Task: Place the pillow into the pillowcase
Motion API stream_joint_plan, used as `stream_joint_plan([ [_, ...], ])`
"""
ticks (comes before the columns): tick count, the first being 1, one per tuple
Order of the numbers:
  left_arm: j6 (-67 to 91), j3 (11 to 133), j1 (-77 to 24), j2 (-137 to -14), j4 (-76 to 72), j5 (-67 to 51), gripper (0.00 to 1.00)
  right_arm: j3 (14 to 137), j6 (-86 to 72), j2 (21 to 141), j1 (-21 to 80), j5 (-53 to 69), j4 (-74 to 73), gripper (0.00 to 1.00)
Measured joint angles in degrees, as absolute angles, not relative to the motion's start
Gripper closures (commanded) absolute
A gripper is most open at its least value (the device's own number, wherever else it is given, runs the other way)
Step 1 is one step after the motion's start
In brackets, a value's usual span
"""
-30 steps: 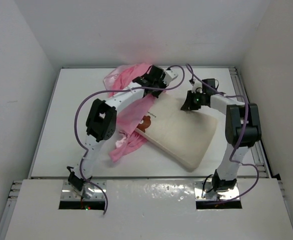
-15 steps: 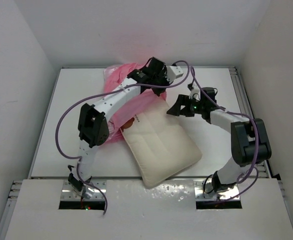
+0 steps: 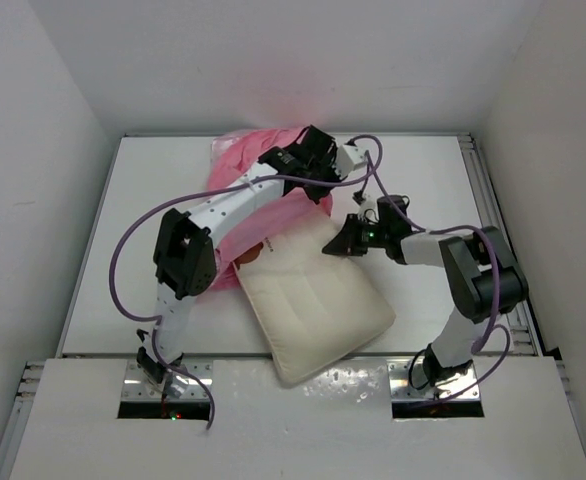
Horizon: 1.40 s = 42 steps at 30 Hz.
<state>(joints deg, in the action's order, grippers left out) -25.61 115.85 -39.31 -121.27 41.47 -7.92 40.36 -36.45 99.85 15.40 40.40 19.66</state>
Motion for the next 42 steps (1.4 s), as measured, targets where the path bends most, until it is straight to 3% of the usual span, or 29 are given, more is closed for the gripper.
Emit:
stream_joint_plan([
  [6,-26.5,117.0,-40.1,-120.6,44.6,-10.1,1.00,39.2,-47.5,93.2,16.2,38.1,30.6,1.00],
  [15,-30.5,122.6,-40.2,-115.8,49.1,-22.0,1.00,37.3,-61.7,88.0,15.0,22.8,44.1,1.00],
  [21,-30.8,124.3,-40.2,-115.5,51.7,-31.5,1.00,33.5,-67.5,88.0,14.4,9.7,45.8,1.00],
  [26,-29.2,117.7,-39.8,-115.1,48.9,-30.7,0.98,31.9,-68.7,88.1,13.0,5.5,43.2,1.00],
  [27,-28.5,116.3,-39.7,-115.2,48.2,-29.3,0.88,31.8,-68.8,88.2,12.7,5.5,42.9,1.00],
  [28,-27.9,115.3,-39.7,-115.5,47.5,-27.5,0.54,31.7,-68.9,88.2,12.4,5.6,42.7,1.00],
  [29,-27.4,114.1,-39.5,-116.0,47.1,-25.9,0.38,31.6,-69.0,88.4,12.2,5.7,42.5,1.00],
  [30,-26.4,113.8,-39.4,-116.5,46.7,-24.4,0.16,31.6,-69.1,88.6,11.7,6.2,42.3,1.00],
  [31,-25.9,113.4,-39.2,-116.7,46.2,-23.2,0.07,31.6,-69.1,88.9,11.3,6.7,42.1,0.96],
  [32,-25.3,113.4,-38.9,-116.9,46.1,-21.9,0.00,31.6,-69.0,89.1,10.8,7.5,41.5,0.82],
  [33,-24.6,113.4,-38.6,-116.9,45.7,-20.6,0.00,31.6,-68.9,89.3,10.0,8.4,40.6,0.39],
  [35,-23.3,113.4,-37.5,-116.8,44.2,-18.2,0.00,31.6,-67.4,89.3,8.4,9.7,37.9,0.02],
  [42,-20.7,108.0,-26.2,-113.1,37.7,-12.1,0.04,42.0,-47.6,85.6,6.5,4.1,7.7,0.01],
])
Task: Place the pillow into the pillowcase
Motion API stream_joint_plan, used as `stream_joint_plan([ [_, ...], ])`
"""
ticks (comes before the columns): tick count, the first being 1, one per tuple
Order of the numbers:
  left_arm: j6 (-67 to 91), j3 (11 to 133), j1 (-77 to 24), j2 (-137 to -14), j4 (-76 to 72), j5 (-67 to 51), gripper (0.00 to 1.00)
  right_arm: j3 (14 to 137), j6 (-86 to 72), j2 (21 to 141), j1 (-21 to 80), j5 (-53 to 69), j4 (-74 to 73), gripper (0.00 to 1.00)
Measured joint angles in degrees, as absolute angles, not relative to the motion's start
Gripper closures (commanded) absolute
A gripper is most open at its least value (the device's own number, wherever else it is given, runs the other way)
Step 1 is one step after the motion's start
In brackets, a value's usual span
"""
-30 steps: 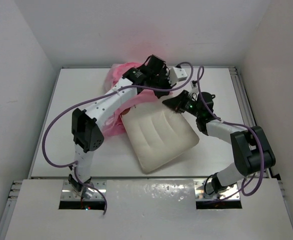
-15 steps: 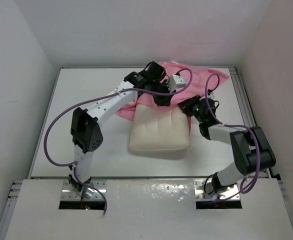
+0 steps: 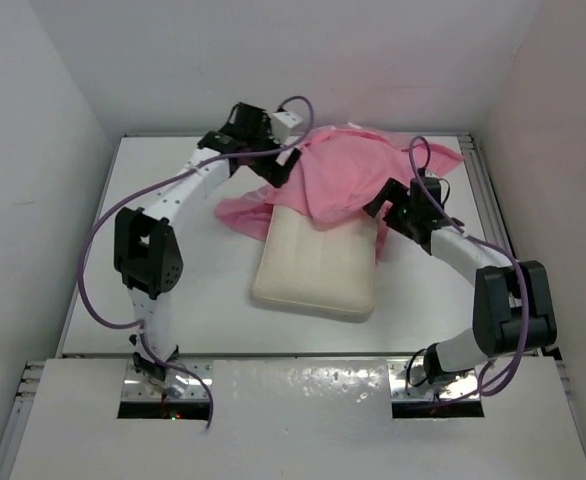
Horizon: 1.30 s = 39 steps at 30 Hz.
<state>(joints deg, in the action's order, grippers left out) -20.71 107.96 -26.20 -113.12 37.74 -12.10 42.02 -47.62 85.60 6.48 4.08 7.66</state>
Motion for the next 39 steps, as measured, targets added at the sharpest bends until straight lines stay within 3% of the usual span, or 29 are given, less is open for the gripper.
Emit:
stream_joint_plan([
  [2,-21.6,105.1,-22.3,-112.6,36.7,-9.5,0.15,46.7,-41.3,85.2,6.5,1.7,0.2,0.39],
  [4,-22.9,102.0,-19.2,-113.0,36.1,-7.2,0.16,48.5,-36.1,83.4,6.5,0.6,-4.9,0.73],
  [5,-23.6,100.4,-18.2,-113.4,36.1,-6.3,0.13,48.5,-34.6,81.7,6.6,0.1,-7.2,0.68],
  [6,-24.2,98.6,-17.8,-113.9,35.6,-5.7,0.10,48.3,-33.7,79.9,6.9,-0.5,-9.2,0.55],
  [7,-24.6,96.6,-17.7,-114.3,35.0,-5.2,0.08,48.2,-32.9,77.7,7.3,-1.7,-10.8,0.21],
  [8,-25.2,94.4,-17.7,-114.6,34.0,-4.9,0.04,48.2,-31.8,75.7,8.7,-3.7,-11.9,0.05],
  [9,-25.7,92.5,-17.7,-114.9,33.0,-4.8,0.03,48.3,-30.5,74.0,10.9,-6.0,-12.7,0.01],
  [14,-28.4,86.9,-17.6,-116.2,28.6,-4.8,0.00,55.9,-24.8,75.6,30.0,-15.4,-15.5,0.01],
  [16,-29.7,86.1,-17.5,-117.1,26.2,-5.9,0.04,59.7,-23.7,79.8,36.1,-17.5,-15.4,0.01],
  [18,-29.9,86.0,-17.5,-118.3,24.6,-7.3,0.42,62.5,-23.8,84.8,40.4,-19.4,-15.0,0.01],
  [19,-30.2,86.3,-17.5,-119.0,24.4,-8.4,0.78,63.5,-24.3,87.4,42.5,-19.9,-15.0,0.01],
  [20,-30.0,86.7,-17.4,-119.9,24.7,-9.6,1.00,64.2,-24.8,89.9,44.2,-20.6,-14.7,0.01],
  [25,-29.9,86.4,-17.1,-120.8,27.8,-15.8,1.00,65.6,-28.4,99.9,50.3,-22.9,-11.8,0.01],
  [32,-26.5,75.0,-16.4,-106.8,28.5,-24.3,1.00,69.1,-39.0,107.1,49.8,-25.1,-10.9,0.01],
  [34,-25.8,74.9,-16.4,-104.5,28.5,-25.7,1.00,70.1,-41.9,108.8,48.6,-24.0,-10.2,0.15],
  [36,-25.1,74.7,-16.4,-103.3,28.4,-26.9,1.00,70.7,-43.5,110.2,47.3,-22.0,-8.5,0.35],
  [37,-24.9,74.5,-16.4,-103.0,28.4,-27.2,1.00,71.0,-43.7,110.7,46.8,-21.1,-7.7,0.64],
  [39,-24.7,74.0,-16.4,-102.9,28.6,-27.9,1.00,72.3,-44.4,111.8,46.1,-19.9,-6.7,0.99],
])
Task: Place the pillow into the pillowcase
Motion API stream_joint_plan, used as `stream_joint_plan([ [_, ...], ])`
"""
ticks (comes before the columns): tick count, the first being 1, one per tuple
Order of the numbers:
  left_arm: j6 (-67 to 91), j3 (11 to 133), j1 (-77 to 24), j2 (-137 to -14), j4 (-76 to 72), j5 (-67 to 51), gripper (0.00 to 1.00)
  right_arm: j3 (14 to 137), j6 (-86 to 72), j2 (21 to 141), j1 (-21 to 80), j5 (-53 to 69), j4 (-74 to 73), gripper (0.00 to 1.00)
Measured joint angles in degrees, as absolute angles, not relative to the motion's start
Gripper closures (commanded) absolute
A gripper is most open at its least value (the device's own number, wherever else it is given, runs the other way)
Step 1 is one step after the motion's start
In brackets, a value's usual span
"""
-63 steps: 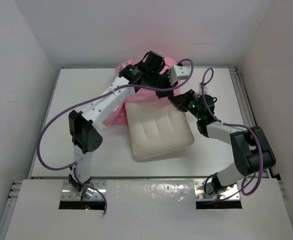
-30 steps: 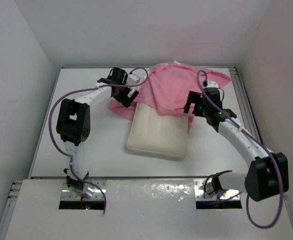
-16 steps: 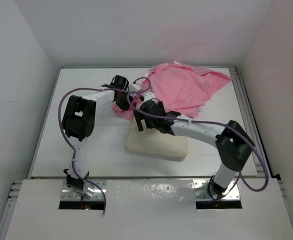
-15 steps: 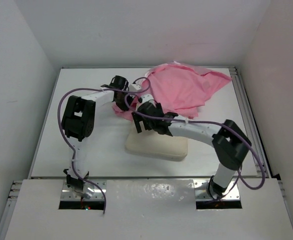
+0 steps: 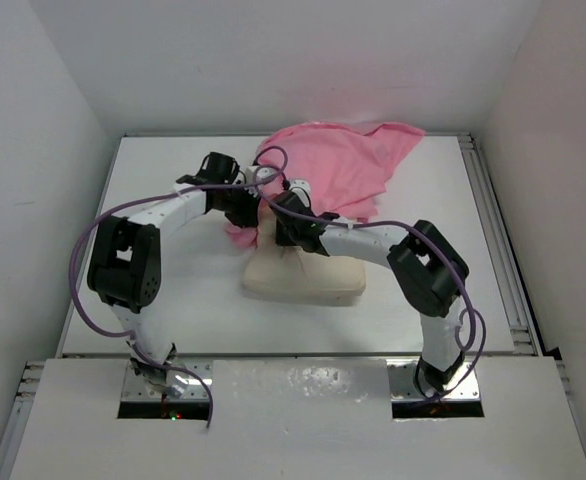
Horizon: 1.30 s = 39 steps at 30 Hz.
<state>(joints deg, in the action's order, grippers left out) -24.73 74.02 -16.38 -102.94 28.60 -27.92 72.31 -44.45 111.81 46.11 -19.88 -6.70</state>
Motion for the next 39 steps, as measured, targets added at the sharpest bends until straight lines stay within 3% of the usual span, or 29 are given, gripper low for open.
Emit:
stream_joint_plan([
  [10,-25.5,77.3,-15.7,-102.0,33.5,-29.5,1.00,68.4,-50.6,107.5,39.7,-8.3,0.4,1.00],
  [21,-28.5,85.0,-18.9,-95.9,38.6,-32.8,1.00,67.8,-57.5,94.8,32.0,-20.1,12.4,1.00],
  [28,-30.2,95.3,-26.5,-96.7,44.2,-41.8,1.00,76.2,-58.9,102.6,32.7,-26.9,11.7,1.00],
  [34,-29.5,92.4,-26.3,-95.2,44.7,-49.3,1.00,75.9,-59.5,106.8,33.0,-27.0,9.1,1.00],
  [36,-29.2,88.6,-23.9,-94.3,45.1,-49.2,1.00,74.6,-58.0,107.0,33.1,-24.4,8.4,0.78],
  [37,-29.2,87.3,-23.0,-94.2,45.2,-48.6,1.00,74.4,-56.7,107.0,32.9,-22.3,8.2,0.63],
  [38,-29.2,85.7,-22.0,-94.1,45.2,-47.6,1.00,74.3,-55.0,107.0,32.6,-19.1,7.9,0.38],
  [39,-29.2,84.2,-21.1,-94.1,45.5,-46.5,1.00,74.3,-53.1,107.0,32.3,-15.9,7.5,0.31],
])
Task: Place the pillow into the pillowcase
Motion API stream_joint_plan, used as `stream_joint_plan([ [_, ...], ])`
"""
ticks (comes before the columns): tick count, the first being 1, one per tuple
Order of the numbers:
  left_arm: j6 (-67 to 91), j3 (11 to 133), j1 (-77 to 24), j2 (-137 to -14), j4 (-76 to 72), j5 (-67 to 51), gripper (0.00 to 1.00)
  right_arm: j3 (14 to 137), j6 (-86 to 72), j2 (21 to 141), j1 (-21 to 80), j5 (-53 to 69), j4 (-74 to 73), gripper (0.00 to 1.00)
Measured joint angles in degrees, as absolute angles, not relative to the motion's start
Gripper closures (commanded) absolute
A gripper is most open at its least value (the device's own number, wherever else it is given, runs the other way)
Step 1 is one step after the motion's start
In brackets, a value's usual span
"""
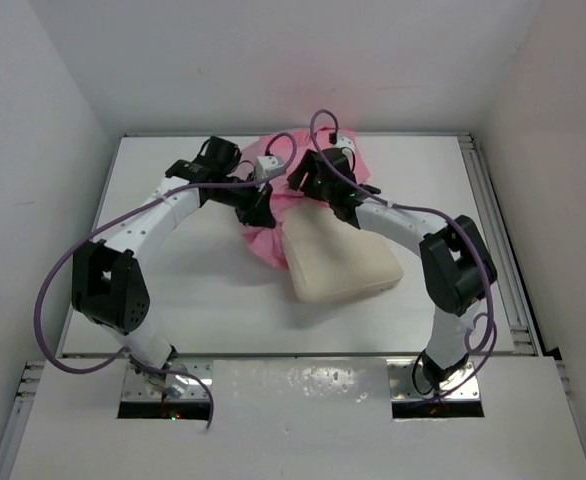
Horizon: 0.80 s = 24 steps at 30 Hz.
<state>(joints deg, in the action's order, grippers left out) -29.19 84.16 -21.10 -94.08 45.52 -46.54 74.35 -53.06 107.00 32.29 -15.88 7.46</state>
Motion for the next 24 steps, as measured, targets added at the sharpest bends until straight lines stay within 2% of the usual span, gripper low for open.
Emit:
stream_joint_plan([
  [1,-29.3,82.4,-20.4,-94.1,45.6,-45.3,1.00,74.4,-50.6,106.8,31.9,-12.9,6.5,0.26],
  [3,-29.6,78.7,-19.1,-94.0,46.1,-42.6,1.00,74.8,-45.5,106.0,31.0,-7.6,2.4,0.09],
  [4,-29.8,77.1,-18.7,-94.0,46.2,-41.4,0.96,75.1,-42.6,105.3,30.4,-5.5,-0.7,0.03],
  [5,-30.2,75.4,-18.4,-93.8,46.1,-40.2,0.91,75.1,-40.0,103.8,29.7,-4.3,-3.8,0.01],
  [6,-30.6,73.9,-18.3,-93.5,46.1,-39.2,0.81,75.0,-38.3,102.2,29.1,-3.6,-6.5,0.01],
  [7,-31.3,72.5,-18.3,-93.0,46.4,-38.3,0.60,74.2,-36.3,99.6,28.4,-2.7,-9.1,0.01],
  [9,-33.1,71.2,-18.5,-92.1,47.0,-36.8,0.45,70.6,-34.3,93.2,27.0,-1.7,-11.2,0.01],
  [13,-36.4,71.9,-20.5,-90.3,49.4,-31.3,0.38,59.6,-34.7,78.9,22.0,1.2,-13.2,0.02],
  [17,-37.5,77.3,-23.5,-90.2,50.3,-26.2,0.27,50.9,-36.4,74.9,15.5,6.3,-13.9,0.05],
  [21,-36.8,85.5,-28.6,-91.5,43.5,-17.1,0.27,42.7,-38.9,74.5,12.0,9.3,-16.4,0.01],
  [24,-36.6,90.3,-33.2,-96.2,37.5,-10.2,0.27,37.2,-42.1,69.0,11.1,7.7,-18.3,0.01],
])
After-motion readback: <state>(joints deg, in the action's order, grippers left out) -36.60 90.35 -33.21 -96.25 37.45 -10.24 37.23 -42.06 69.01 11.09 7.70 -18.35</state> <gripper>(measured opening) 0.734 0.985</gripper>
